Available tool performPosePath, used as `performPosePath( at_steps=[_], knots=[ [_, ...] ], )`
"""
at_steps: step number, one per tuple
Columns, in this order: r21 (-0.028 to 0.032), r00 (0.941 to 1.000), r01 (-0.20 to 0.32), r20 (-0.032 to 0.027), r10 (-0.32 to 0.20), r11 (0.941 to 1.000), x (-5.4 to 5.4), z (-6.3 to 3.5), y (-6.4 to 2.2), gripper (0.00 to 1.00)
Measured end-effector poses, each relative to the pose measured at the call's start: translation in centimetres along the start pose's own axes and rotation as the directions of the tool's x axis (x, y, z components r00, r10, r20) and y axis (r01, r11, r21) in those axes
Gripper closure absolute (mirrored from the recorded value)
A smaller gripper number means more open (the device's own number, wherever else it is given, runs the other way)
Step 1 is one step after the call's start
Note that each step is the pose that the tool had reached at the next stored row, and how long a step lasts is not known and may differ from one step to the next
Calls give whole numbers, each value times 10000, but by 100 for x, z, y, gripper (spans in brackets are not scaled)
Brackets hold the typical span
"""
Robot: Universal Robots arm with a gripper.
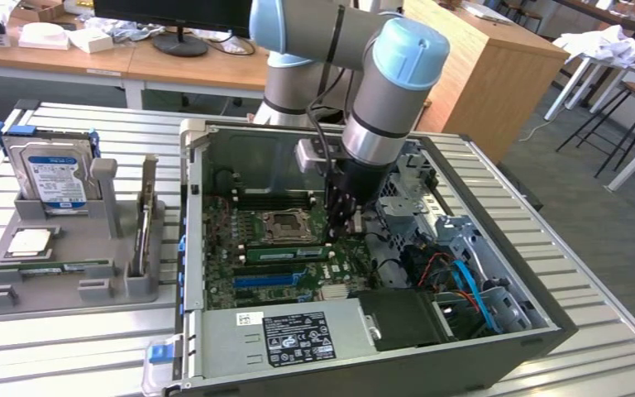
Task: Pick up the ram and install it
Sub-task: 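Press down the ram until it locks into place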
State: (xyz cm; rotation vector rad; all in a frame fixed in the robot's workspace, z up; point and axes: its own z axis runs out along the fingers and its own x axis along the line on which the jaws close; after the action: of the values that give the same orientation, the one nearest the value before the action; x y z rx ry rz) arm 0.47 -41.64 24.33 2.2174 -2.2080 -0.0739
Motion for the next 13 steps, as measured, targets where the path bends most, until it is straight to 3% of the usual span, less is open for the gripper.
performPosePath(
  at_steps=[13],
  knots=[
    [-1,10000,0,0,0,10000,1,36,-1,90]
  ],
)
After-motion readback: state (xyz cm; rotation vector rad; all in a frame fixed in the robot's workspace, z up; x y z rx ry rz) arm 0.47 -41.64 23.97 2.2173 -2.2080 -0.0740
